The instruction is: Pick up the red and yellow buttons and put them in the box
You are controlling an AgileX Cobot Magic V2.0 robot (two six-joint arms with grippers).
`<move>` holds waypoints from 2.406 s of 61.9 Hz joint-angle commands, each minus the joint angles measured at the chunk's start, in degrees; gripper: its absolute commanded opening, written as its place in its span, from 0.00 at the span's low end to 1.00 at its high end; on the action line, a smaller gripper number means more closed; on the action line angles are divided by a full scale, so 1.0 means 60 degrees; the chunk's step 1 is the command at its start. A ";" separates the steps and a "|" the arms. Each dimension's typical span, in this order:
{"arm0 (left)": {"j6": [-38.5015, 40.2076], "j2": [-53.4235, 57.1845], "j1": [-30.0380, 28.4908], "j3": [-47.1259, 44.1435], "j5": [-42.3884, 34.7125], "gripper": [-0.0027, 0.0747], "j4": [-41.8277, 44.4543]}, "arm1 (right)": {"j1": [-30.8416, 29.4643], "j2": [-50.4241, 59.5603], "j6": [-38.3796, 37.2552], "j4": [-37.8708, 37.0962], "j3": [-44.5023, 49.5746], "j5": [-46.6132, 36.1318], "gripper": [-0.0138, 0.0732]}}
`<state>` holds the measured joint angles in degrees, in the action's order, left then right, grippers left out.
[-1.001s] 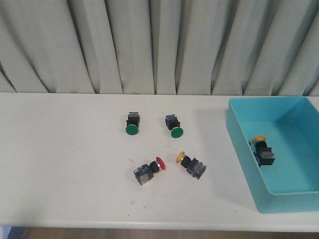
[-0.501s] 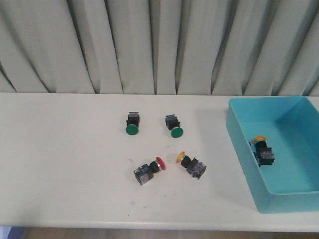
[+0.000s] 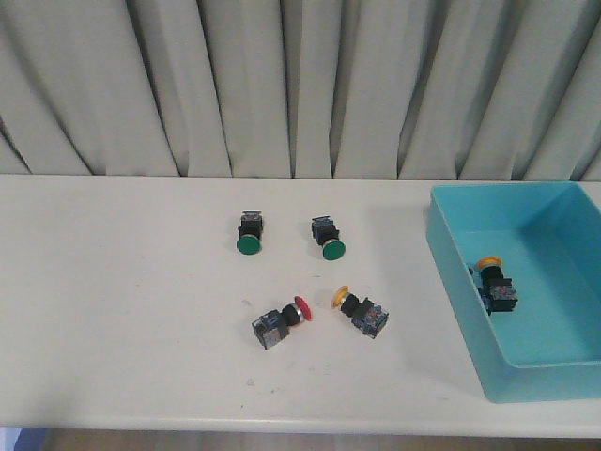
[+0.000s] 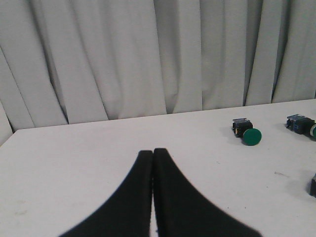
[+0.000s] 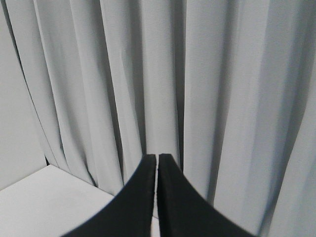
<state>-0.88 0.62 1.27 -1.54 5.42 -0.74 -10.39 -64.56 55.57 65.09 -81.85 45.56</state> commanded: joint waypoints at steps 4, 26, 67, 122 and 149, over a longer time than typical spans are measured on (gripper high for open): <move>0.0058 0.0146 -0.0024 -0.0469 -0.0663 0.03 -0.0108 | -0.0027 0.0081 0.0017 0.0428 -0.0263 -0.0633 0.16; 0.0058 0.0138 -0.0024 -0.0469 -0.0663 0.03 -0.0108 | -0.0027 0.1243 -0.5550 -0.6672 0.1795 -0.3119 0.16; 0.0058 0.0138 -0.0024 -0.0469 -0.0663 0.03 -0.0108 | 0.0645 0.8335 -0.8819 -1.1336 1.2142 -0.7862 0.16; 0.0058 0.0138 -0.0024 -0.0469 -0.0663 0.03 -0.0108 | 0.1776 1.0969 -0.8852 -1.0730 1.3994 -0.6540 0.16; 0.0058 0.0138 -0.0024 -0.0469 -0.0663 0.03 -0.0108 | 0.1776 1.0969 -0.9051 -1.0731 1.3994 -0.6994 0.16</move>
<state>-0.83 0.62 1.27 -1.54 5.49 -0.76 0.21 0.54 2.06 0.69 1.67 8.03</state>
